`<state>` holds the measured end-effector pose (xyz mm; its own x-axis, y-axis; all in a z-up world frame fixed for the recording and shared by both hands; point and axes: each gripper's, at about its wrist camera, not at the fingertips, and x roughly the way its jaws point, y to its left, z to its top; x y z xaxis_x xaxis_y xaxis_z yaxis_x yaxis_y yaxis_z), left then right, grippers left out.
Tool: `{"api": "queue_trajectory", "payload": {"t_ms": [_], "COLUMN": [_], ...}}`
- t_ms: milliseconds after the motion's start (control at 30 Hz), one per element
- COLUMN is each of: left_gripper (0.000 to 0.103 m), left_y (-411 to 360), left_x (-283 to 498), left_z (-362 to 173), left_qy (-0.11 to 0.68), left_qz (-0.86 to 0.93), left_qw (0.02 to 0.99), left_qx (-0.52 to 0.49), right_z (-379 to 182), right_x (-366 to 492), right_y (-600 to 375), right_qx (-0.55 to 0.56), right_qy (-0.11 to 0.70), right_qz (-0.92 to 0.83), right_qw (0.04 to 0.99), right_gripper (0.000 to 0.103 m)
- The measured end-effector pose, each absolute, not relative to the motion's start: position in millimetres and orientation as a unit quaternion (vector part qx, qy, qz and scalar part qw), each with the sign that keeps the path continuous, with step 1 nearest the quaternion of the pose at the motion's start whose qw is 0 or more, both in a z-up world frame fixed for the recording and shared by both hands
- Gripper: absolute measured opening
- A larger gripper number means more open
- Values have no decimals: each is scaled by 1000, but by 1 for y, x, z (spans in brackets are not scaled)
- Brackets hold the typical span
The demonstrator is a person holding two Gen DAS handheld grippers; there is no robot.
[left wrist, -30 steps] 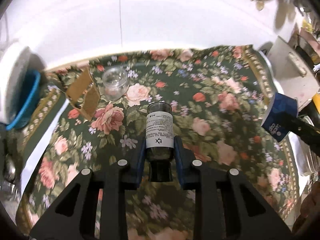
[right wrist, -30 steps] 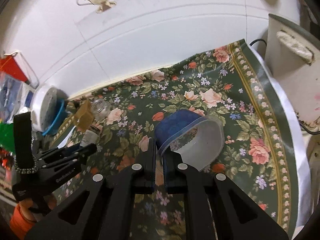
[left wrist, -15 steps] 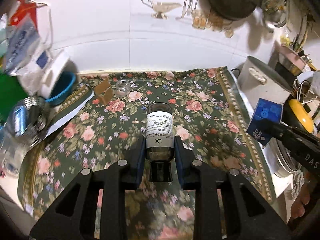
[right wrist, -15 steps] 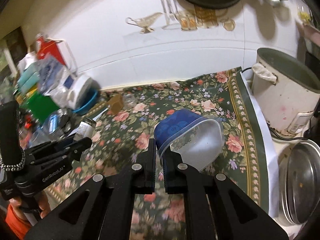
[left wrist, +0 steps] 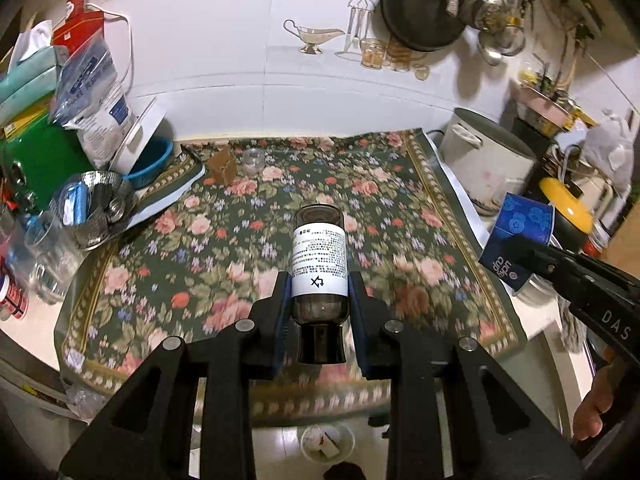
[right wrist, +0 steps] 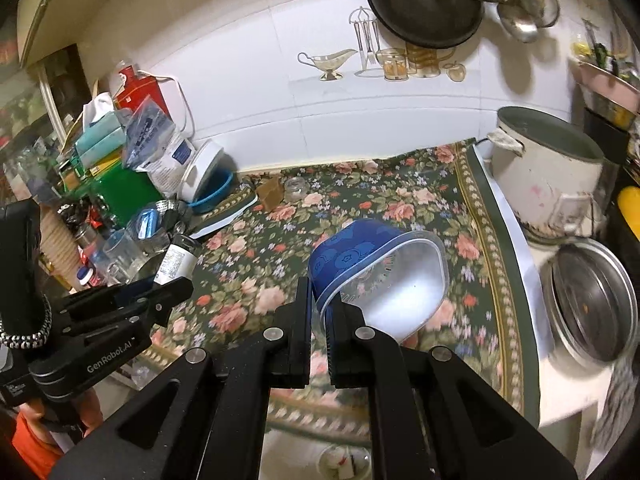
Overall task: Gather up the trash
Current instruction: 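Carry medicine bottle and cup down toward the white floor bin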
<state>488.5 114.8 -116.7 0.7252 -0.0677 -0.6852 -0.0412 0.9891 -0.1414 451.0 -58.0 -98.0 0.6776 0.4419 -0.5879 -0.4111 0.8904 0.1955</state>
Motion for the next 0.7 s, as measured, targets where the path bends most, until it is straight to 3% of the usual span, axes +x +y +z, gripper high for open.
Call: {"api": "queue_trajectory", "payload": {"t_ms": [400, 700], "left_gripper": [27, 27], "left_y": [146, 143], "left_x": [347, 297], "left_z": [-132, -157], "left_qy": [383, 417], "left_qz": [-51, -55], "left_qw": [921, 905], "left_qx": [-56, -55], "right_z": [-122, -135], "right_x": [319, 261], "right_y": [-15, -7], "right_qx": [55, 47], "right_qy": [340, 368], "right_qz": [181, 171], "right_qw": [921, 913], "right_gripper": [6, 6]}}
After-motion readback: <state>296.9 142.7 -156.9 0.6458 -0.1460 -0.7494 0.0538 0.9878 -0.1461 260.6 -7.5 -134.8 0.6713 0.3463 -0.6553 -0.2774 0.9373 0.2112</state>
